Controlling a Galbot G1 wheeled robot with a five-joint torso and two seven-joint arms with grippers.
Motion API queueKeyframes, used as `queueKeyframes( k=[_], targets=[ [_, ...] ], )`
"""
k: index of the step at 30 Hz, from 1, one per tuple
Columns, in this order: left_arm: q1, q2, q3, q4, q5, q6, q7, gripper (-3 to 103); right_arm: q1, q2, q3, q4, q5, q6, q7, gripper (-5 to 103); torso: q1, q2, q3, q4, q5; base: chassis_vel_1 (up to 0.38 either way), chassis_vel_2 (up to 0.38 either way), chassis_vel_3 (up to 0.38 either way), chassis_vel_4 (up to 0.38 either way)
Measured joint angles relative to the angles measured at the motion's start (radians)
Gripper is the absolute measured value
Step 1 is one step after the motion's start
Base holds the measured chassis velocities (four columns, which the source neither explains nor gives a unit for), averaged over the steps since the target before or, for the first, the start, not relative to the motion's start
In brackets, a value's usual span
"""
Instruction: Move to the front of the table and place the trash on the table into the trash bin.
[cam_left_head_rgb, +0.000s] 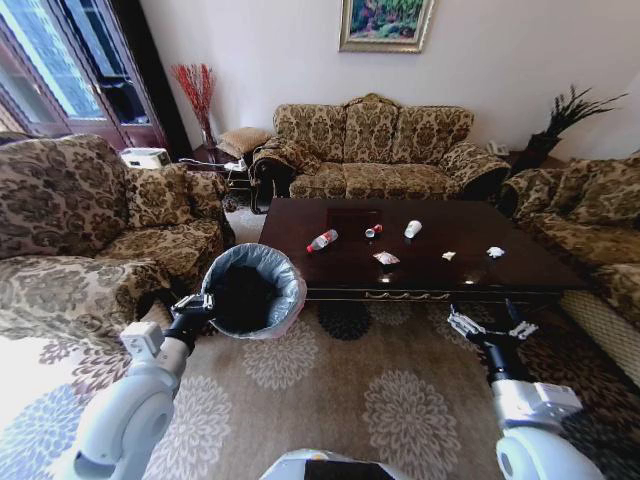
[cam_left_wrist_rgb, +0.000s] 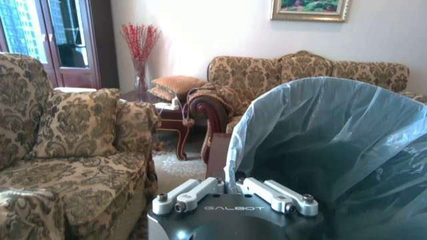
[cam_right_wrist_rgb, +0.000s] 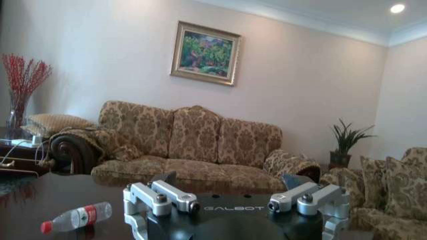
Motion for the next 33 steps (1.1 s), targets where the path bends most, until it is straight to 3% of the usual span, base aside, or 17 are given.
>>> queueKeyframes(
  k=[33],
  targets=[
    [0.001, -0.014, 0.021, 0.0, 0.004, -0.002, 0.003, 3, 0.006, 0.003, -0.001, -0.021, -0.005, 0.016, -0.011, 100, 0.074, 0.167, 0.092, 0.0, 0.0, -0.108, 0.108, 0.105, -0.117]
  ],
)
